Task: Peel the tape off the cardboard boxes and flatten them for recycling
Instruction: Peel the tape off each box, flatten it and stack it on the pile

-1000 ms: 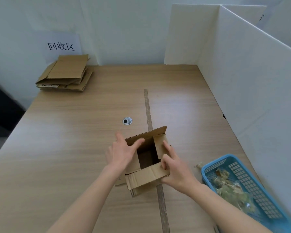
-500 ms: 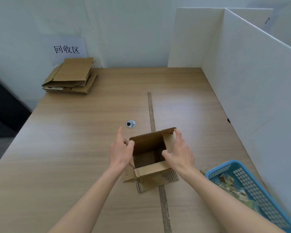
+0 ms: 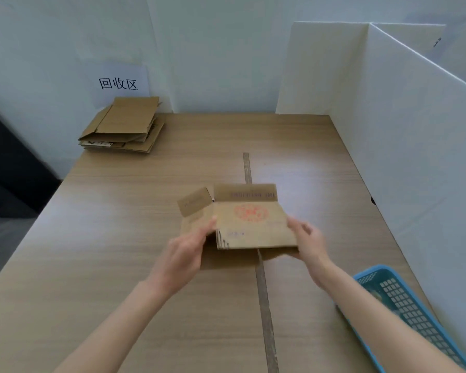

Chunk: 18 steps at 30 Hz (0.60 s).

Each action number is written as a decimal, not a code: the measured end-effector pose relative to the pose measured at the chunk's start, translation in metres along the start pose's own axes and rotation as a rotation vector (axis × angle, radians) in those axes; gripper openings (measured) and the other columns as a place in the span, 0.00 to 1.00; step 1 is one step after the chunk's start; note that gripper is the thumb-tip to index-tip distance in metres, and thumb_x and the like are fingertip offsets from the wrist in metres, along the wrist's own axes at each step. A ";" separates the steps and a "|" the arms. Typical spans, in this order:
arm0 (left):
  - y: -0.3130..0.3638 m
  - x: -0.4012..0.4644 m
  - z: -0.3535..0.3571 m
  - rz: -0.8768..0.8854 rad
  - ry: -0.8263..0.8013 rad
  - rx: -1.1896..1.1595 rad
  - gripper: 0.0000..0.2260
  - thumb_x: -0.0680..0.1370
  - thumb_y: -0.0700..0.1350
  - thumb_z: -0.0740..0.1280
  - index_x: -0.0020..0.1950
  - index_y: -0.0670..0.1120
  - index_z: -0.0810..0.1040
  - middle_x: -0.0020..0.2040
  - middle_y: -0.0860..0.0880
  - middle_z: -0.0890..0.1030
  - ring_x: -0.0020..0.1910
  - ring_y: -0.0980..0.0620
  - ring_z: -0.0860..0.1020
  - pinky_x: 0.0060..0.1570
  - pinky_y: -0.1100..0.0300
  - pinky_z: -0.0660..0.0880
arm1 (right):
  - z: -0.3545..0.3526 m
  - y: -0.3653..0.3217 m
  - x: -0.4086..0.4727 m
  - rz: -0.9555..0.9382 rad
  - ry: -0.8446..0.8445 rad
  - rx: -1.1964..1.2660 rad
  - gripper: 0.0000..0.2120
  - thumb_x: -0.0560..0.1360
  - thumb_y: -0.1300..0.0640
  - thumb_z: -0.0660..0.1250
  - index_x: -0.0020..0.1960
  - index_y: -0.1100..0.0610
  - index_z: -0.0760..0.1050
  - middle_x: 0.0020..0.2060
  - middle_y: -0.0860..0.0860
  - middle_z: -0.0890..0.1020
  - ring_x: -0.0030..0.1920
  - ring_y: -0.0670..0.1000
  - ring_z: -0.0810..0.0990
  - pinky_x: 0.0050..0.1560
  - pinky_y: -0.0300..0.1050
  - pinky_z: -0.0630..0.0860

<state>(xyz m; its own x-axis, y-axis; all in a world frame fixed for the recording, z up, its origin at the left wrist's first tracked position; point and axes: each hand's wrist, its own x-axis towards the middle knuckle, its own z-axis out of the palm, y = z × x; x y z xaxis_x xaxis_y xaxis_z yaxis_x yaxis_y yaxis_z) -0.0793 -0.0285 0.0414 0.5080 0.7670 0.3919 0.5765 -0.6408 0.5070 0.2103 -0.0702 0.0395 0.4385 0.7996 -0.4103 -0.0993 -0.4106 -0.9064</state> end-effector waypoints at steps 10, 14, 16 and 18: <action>-0.019 -0.107 0.073 -0.240 -0.590 0.125 0.28 0.85 0.60 0.52 0.83 0.52 0.52 0.71 0.52 0.73 0.63 0.53 0.75 0.61 0.58 0.73 | 0.001 0.134 -0.039 -0.094 -0.134 -1.124 0.31 0.81 0.42 0.60 0.80 0.36 0.49 0.62 0.49 0.76 0.53 0.49 0.78 0.51 0.48 0.79; -0.027 -0.088 0.091 -0.342 -0.487 0.219 0.26 0.84 0.58 0.59 0.79 0.49 0.66 0.67 0.50 0.69 0.56 0.54 0.76 0.54 0.58 0.77 | 0.008 0.130 -0.026 -0.362 -0.041 -1.356 0.27 0.78 0.38 0.60 0.73 0.48 0.63 0.75 0.54 0.62 0.74 0.55 0.64 0.72 0.53 0.66; -0.034 -0.081 0.102 -0.337 -0.415 0.300 0.22 0.82 0.61 0.60 0.69 0.48 0.76 0.74 0.47 0.67 0.68 0.48 0.73 0.65 0.52 0.73 | 0.019 0.129 -0.012 -0.457 -0.118 -1.384 0.29 0.78 0.36 0.57 0.71 0.52 0.63 0.81 0.55 0.51 0.81 0.56 0.50 0.80 0.55 0.52; -0.040 -0.073 0.114 -0.353 -0.380 0.317 0.20 0.81 0.63 0.59 0.59 0.49 0.76 0.81 0.48 0.60 0.79 0.46 0.60 0.76 0.46 0.60 | 0.033 0.133 0.005 -0.505 -0.217 -1.402 0.36 0.77 0.30 0.51 0.76 0.52 0.57 0.82 0.55 0.41 0.81 0.54 0.39 0.80 0.55 0.42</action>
<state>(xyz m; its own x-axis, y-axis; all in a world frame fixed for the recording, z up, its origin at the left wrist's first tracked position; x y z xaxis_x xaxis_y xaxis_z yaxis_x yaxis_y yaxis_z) -0.0665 -0.0623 -0.0947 0.4106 0.9074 -0.0896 0.8847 -0.3727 0.2802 0.1699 -0.1065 -0.0861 0.0152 0.9769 -0.2133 0.9829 -0.0538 -0.1764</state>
